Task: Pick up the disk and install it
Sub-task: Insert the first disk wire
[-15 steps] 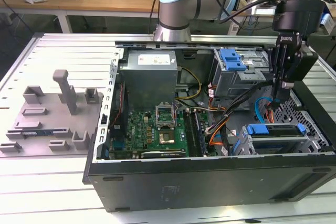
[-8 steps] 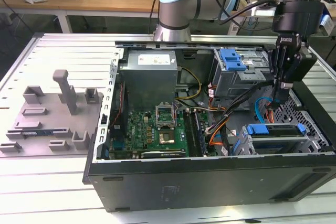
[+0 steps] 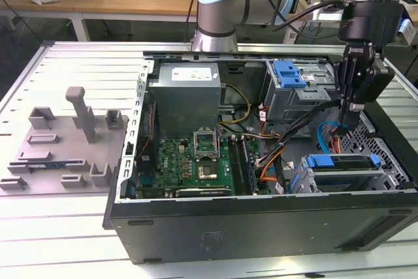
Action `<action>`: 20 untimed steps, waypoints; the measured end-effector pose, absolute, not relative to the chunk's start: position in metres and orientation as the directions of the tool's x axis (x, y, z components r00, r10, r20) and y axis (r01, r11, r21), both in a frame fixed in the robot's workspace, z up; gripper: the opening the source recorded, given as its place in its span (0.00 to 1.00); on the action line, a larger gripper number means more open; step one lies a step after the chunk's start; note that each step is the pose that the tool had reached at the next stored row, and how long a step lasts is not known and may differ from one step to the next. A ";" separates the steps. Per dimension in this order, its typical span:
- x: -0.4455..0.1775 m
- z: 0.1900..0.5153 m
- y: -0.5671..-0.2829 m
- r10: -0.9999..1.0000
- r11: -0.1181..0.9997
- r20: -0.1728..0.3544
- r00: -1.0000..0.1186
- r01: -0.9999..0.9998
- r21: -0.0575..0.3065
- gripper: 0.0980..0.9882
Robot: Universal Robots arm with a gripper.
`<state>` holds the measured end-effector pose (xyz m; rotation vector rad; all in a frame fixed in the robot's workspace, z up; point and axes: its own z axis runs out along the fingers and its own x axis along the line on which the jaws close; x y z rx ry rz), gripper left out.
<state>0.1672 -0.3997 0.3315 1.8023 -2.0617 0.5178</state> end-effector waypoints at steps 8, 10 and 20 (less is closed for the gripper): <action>0.167 0.338 -0.415 -0.893 0.125 0.433 -0.127 -0.992 -0.034 0.07; 0.167 0.340 -0.421 -0.905 0.126 0.405 -0.127 -0.992 -0.030 0.07; 0.168 0.343 -0.447 -0.932 0.116 0.343 -0.116 -0.993 -0.021 0.07</action>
